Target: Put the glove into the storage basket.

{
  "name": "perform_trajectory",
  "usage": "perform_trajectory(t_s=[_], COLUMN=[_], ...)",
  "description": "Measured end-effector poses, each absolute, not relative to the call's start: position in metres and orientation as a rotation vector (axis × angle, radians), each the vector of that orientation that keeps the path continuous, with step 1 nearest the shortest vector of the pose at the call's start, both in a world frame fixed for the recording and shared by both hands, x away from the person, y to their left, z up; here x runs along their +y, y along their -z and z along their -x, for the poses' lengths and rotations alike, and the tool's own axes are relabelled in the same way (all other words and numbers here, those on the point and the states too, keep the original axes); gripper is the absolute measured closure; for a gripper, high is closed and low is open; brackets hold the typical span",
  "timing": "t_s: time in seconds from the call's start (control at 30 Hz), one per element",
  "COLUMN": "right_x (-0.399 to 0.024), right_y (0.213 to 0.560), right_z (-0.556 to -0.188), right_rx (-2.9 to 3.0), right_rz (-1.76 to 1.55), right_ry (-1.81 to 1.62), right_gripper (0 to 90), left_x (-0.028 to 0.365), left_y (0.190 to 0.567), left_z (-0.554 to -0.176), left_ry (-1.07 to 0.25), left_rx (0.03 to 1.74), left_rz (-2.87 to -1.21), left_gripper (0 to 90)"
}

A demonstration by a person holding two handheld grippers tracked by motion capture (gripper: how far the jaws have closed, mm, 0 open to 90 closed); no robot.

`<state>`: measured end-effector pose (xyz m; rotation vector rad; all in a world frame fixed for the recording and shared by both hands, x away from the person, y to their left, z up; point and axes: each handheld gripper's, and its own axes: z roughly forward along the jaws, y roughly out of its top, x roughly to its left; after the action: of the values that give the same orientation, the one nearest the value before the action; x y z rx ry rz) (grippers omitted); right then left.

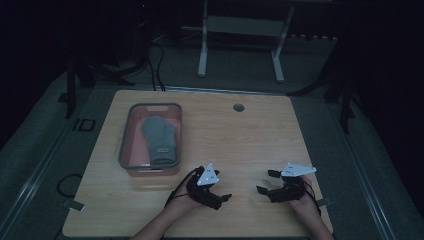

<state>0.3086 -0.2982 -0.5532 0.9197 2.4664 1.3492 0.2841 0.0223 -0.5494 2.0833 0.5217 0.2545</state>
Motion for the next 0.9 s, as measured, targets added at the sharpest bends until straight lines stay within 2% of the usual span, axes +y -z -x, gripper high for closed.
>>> perform_trajectory(t_s=[0.47,0.9], right_x=[-0.342,-0.349], right_y=[0.556,0.559], right_z=[-0.289,-0.288], right_rx=[2.350,2.321], right_rz=[-1.004,-1.022], right_ry=[-1.284,-1.286], right_gripper=[14.1,14.1], left_x=[0.023,0.024], left_y=[0.555,0.557], left_z=[-0.277,-0.276], left_ry=[-0.291,-0.277], left_rx=[0.510,0.533], left_rz=[-2.092,-2.059], left_gripper=[10.8,10.8])
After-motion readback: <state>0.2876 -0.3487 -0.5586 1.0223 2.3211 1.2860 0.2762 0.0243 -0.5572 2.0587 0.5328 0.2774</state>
